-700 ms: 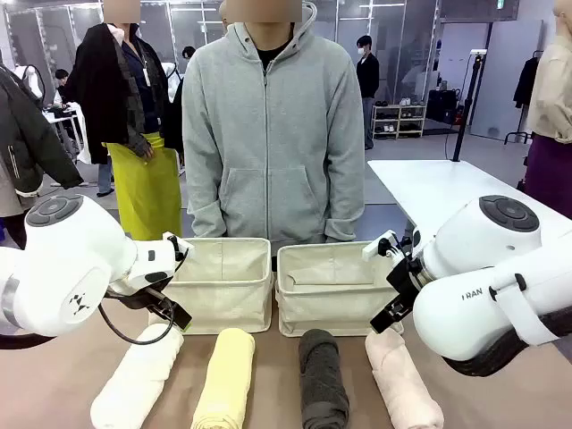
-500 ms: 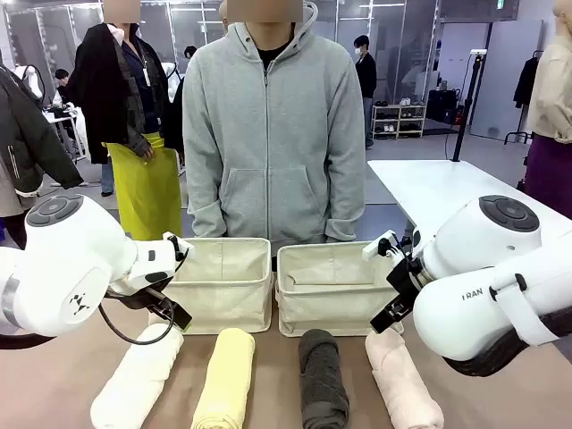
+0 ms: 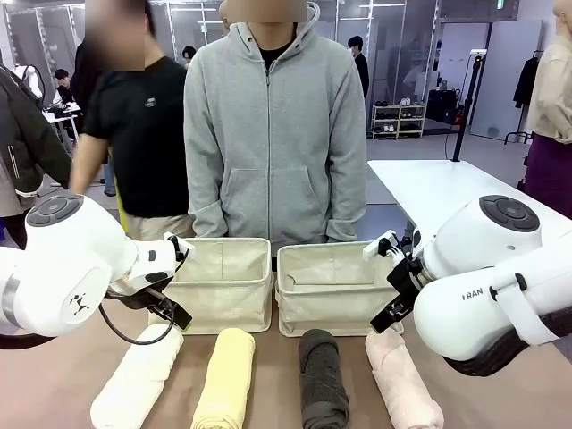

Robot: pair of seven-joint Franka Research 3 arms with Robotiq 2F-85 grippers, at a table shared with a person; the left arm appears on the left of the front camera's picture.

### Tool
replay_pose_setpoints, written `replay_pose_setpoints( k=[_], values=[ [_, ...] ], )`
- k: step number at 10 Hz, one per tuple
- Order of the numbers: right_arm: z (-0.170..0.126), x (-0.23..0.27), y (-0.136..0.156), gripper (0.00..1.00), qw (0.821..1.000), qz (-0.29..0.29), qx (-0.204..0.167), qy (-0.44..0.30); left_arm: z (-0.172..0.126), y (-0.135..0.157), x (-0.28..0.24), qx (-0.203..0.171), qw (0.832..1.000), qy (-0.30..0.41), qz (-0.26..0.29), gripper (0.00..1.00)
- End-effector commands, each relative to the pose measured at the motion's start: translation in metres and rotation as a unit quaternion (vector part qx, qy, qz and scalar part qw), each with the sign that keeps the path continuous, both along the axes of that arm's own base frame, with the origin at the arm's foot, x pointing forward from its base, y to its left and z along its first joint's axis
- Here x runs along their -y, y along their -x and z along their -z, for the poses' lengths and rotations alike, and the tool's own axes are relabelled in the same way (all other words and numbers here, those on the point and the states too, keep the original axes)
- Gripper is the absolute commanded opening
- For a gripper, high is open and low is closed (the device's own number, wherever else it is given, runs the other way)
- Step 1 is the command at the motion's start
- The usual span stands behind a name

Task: Divide the towels into two baskets.
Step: Pick up one hotel-folded towel and place it in the Fabric basket indicated by the person.

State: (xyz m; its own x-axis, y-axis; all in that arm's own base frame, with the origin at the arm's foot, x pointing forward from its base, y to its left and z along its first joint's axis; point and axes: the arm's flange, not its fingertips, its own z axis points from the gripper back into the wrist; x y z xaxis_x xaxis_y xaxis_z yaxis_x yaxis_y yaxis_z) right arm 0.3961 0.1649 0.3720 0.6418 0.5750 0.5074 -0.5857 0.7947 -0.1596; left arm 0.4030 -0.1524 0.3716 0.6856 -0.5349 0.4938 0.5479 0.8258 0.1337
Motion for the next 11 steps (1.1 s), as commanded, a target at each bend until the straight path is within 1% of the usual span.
replay_pose_setpoints(
  k=[1,10,11],
  values=[
    [0.0,-0.001,0.0,1.0,1.0,0.0,0.0,-0.001,0.0,0.0,-0.001,0.0,1.0,0.0,-0.001,1.0],
    [0.0,0.0,0.0,1.0,1.0,0.0,0.0,0.0,0.0,0.0,0.0,0.0,1.0,0.0,0.0,1.0],
    [-0.023,0.002,-0.001,1.0,1.0,0.001,-0.002,-0.005,-0.022,-0.004,-0.004,-0.008,1.0,0.023,0.005,1.0]
  ],
)
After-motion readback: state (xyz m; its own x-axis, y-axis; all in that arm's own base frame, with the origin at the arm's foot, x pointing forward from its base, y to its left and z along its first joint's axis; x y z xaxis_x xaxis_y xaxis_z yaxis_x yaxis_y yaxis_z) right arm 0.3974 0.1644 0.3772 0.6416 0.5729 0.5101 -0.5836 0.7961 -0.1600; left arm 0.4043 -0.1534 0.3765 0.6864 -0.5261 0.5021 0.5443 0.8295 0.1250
